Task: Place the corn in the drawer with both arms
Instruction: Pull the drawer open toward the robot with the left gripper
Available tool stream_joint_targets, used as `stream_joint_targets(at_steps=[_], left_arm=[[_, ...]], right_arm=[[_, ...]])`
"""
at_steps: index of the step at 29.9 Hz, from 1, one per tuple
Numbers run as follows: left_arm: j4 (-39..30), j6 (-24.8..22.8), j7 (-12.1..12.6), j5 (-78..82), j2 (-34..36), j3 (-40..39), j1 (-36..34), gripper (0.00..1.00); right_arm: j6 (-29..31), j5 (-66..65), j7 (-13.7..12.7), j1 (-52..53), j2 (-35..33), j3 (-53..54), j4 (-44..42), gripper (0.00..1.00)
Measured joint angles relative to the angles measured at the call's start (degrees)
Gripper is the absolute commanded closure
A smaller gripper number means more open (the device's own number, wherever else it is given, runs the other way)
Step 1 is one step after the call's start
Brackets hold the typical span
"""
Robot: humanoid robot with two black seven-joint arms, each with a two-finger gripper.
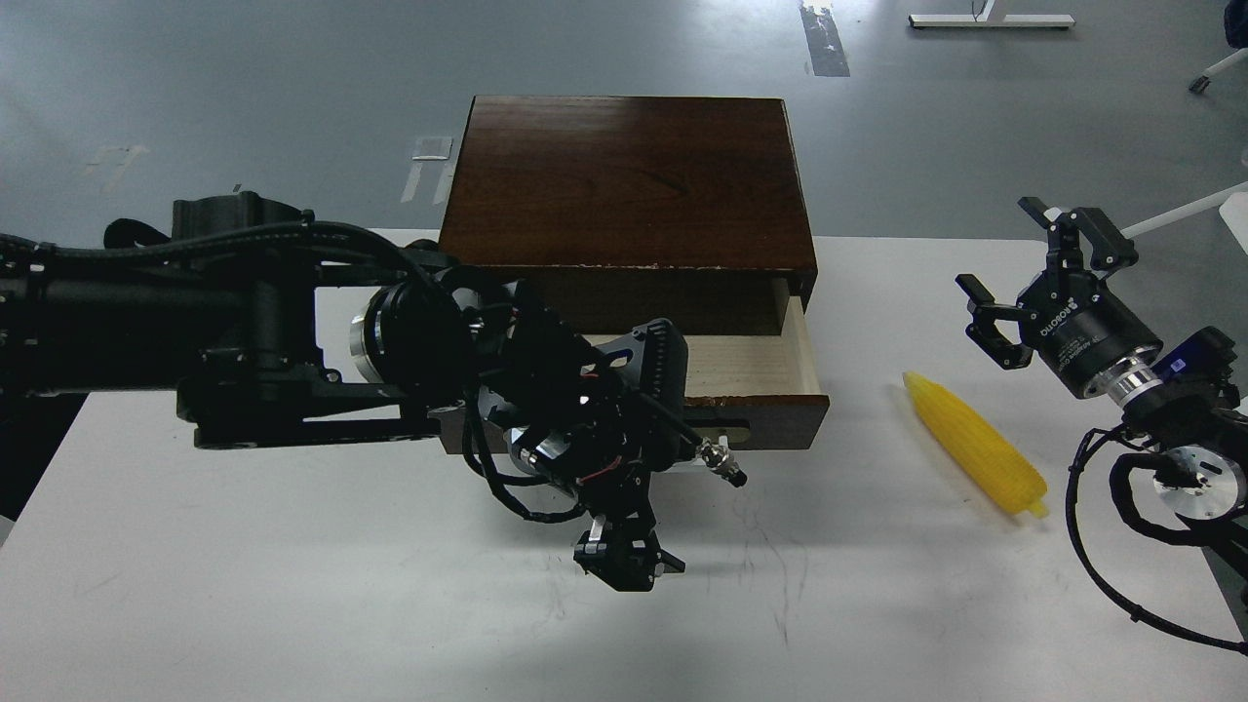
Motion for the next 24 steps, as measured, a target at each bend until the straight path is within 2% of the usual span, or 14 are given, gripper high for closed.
stream_joint_targets(at_steps=[24], left_arm=[[1.1,0.0,0.2,2.0,1.2,-0.8,-0.6,0.01]], right_arm=[[0.1,0.0,0.0,0.0,0.0,0.0,0.0,0.0]])
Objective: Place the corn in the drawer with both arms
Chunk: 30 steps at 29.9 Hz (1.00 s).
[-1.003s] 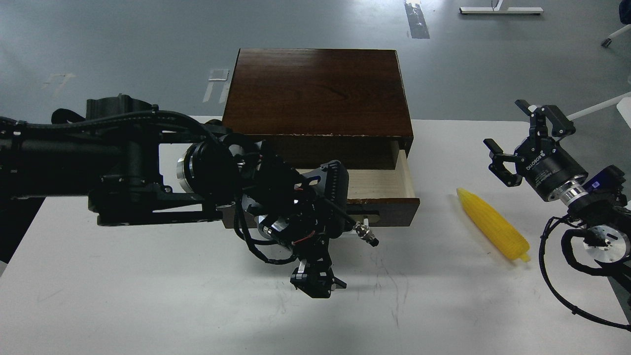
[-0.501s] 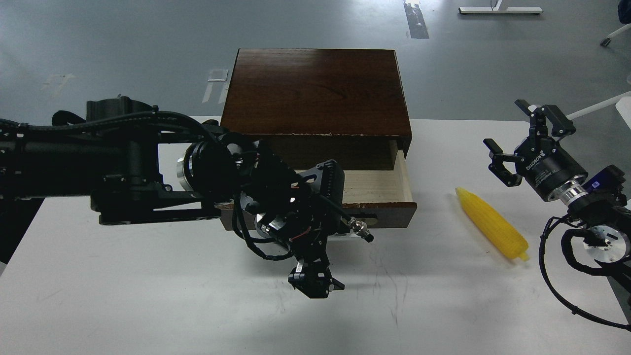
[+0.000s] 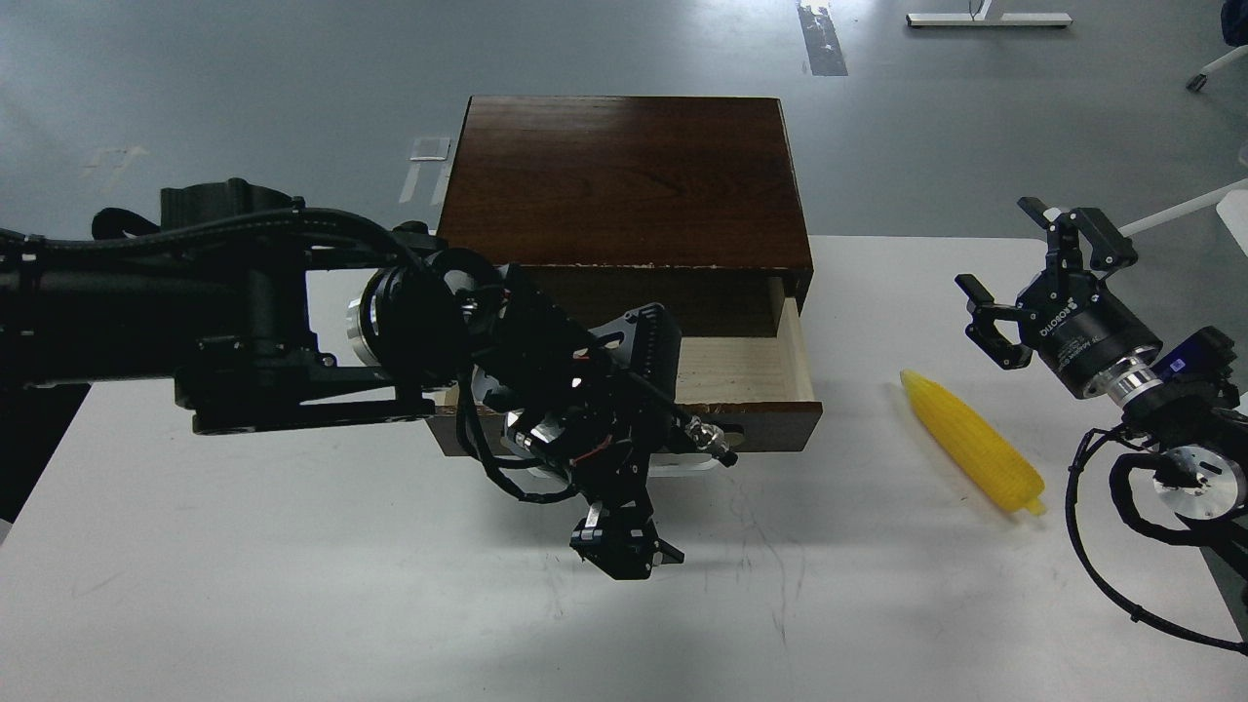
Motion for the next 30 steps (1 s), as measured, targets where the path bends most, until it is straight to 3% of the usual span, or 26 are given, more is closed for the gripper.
stream_joint_targets(at_steps=[11,17,22,30], left_arm=[[-3.9,0.0,0.0,-8.9,4.2,-8.1,-0.2,0.01],[-2.9,0.0,0.0,-34.6,10.7,-18.0,2.3,0.01],[2.3,0.0,0.0,-62.7,16.3,-23.8,8.4,0.01],[12.3,0.0,0.0,-88.8,20.3,-27.4,15.5,0.01]], right_arm=[[0.2,0.0,0.0,0.0,-0.6,-0.2,0.2,0.0],[0.5,-0.2,0.0,-0.6,-3.1,-0.8,2.6,0.0],[0.6,-2.1,0.0,-0.8,-6.8,-1.8,6.5,0.0],[-0.5,-25.6,0.0,-0.5,-15.5,-2.6,12.0,0.0]])
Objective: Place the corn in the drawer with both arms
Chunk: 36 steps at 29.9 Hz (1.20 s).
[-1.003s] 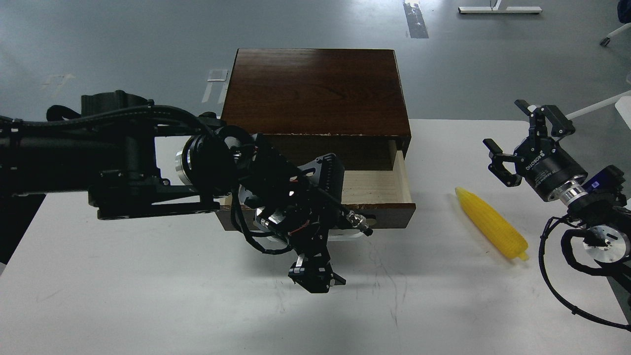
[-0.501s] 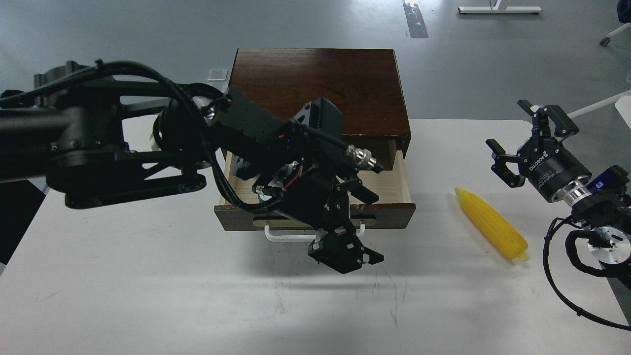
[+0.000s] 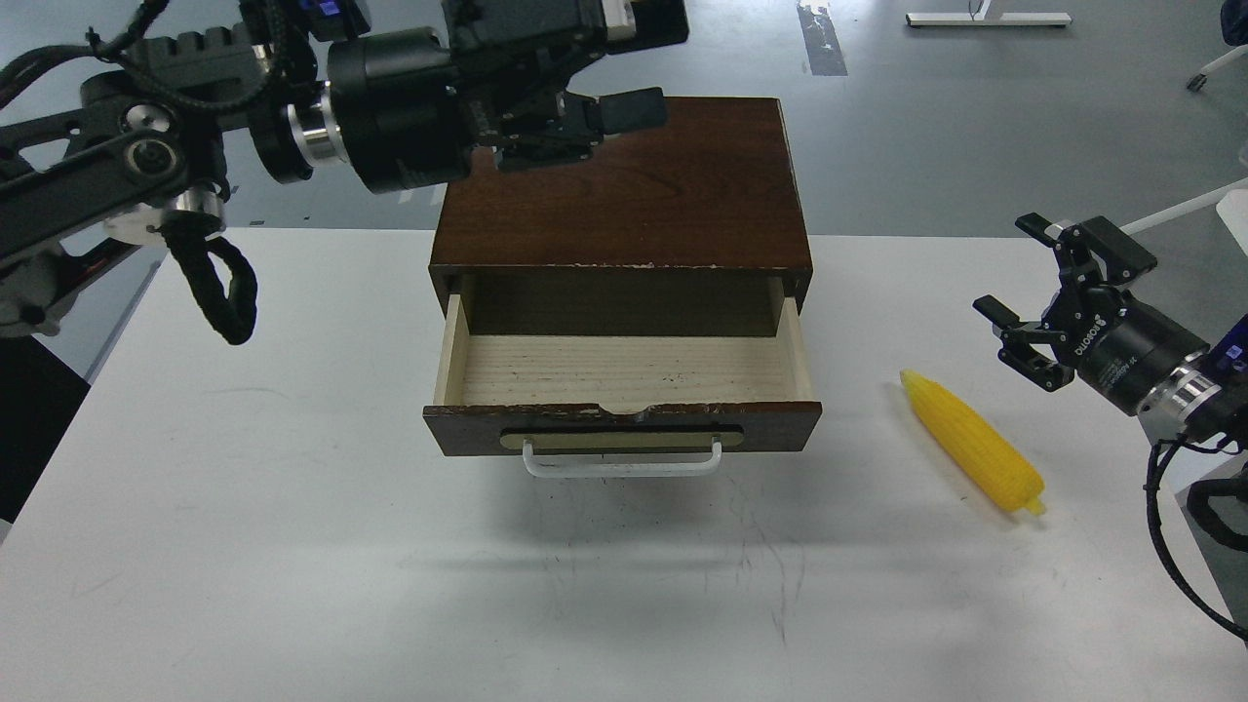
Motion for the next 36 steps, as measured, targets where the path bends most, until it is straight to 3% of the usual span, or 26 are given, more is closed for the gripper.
stream_joint_targets(at_steps=[10,16,20,28,34,36], left_arm=[[10.2,0.0,0.0,-18.1,-0.3,-0.3,3.6,0.01],[12.0,0.0,1.4,-22.0,-0.4,-0.5,6.4,0.01],[11.9,0.0,1.5,-22.1,-0.3,-0.5,7.2,0.01],[11.7,0.0,1.5,-22.0,-0.3,-0.5,7.3,0.01],[11.4,0.0,1.4,-21.9,-0.5,-0.5,7.4,0.01],[11.4,0.0,1.4,-21.9,-0.5,-0.5,7.4,0.01]], right_arm=[[-8.6,-32.6,0.0,0.1,-7.5,-0.7,1.6,0.0],[-18.7,-45.8,0.0,0.5,-7.7,-7.4,1.7,0.0],[-21.9,-48.3,0.0,1.6,-7.2,-11.8,1.1,0.0],[-22.3,-50.0,0.0,2.8,-2.3,-15.3,-3.1,0.01],[-22.3,-50.4,0.0,4.9,0.7,-19.5,-5.7,0.1],[-22.3,-50.4,0.0,5.8,1.0,-21.1,-6.1,0.2]])
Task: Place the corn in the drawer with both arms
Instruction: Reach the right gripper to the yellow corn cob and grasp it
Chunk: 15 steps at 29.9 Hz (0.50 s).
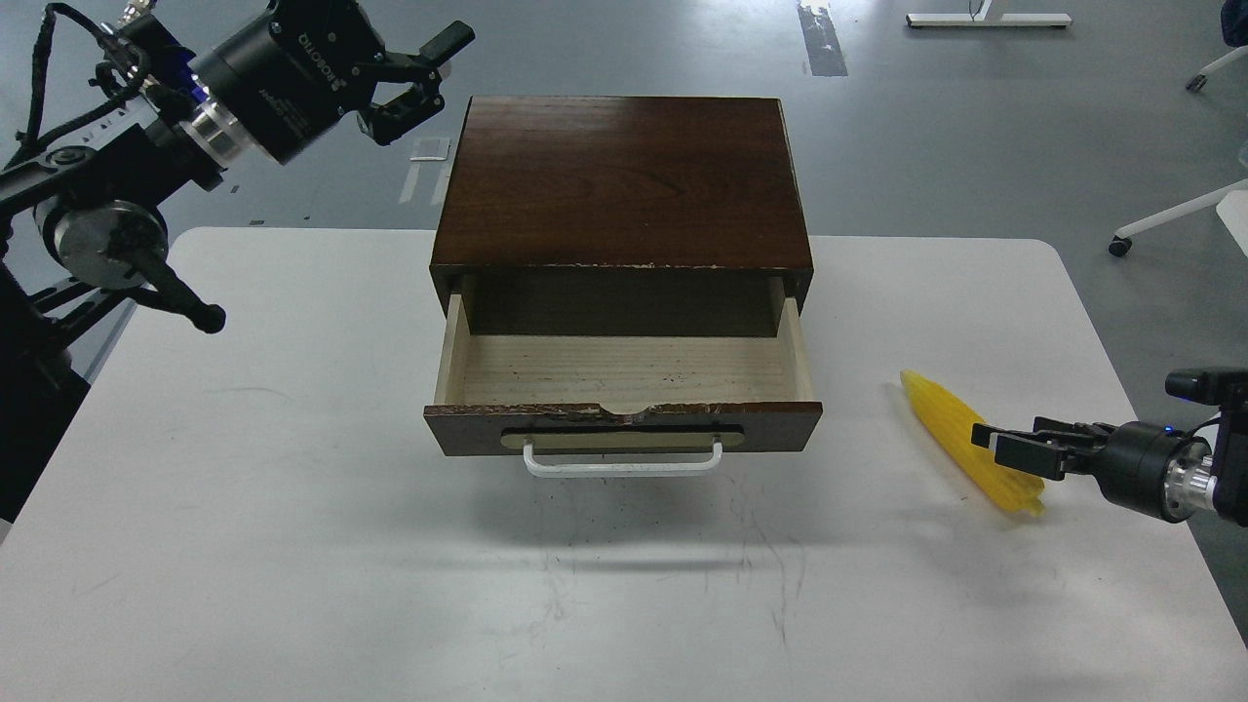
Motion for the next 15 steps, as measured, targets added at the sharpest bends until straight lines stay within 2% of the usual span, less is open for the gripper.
stream_joint_targets(at_steps=[1,3,4,8,9,12,15], left_arm=[[0.0,0.0,0.0,0.0,0.1,0.0,0.0,0.01],[0.0,0.0,0.0,0.0,0.1,0.0,0.0,0.01],[0.0,0.0,0.0,0.0,0.1,0.0,0.0,0.01],[-0.1,0.0,0.0,0.0,0.2,0.0,0.0,0.01],[-0.2,0.0,0.0,0.1,0.2,0.0,0.0,0.01],[-0.2,0.0,0.0,0.1,0.2,0.0,0.0,0.01],[-0.2,0.0,-0.1,0.1,0.2,0.0,0.0,0.01]], right_arm=[[0.0,0.0,0.0,0.5,0.2,-1.0,-0.3,0.32],[0.0,0.0,0.0,1.1,0.6,-2.6,-0.6,0.5],[0.0,0.0,0.0,1.2,0.7,-3.3,-0.7,0.63],[0.0,0.0,0.0,1.5,1.1,-4.3,-0.7,0.8],[0.0,0.0,0.0,1.5,1.1,-4.4,-0.7,0.89],[0.0,0.0,0.0,1.5,1.1,-4.5,-0.6,1.0],[0.0,0.0,0.0,1.5,1.1,-4.6,-0.2,1.0]])
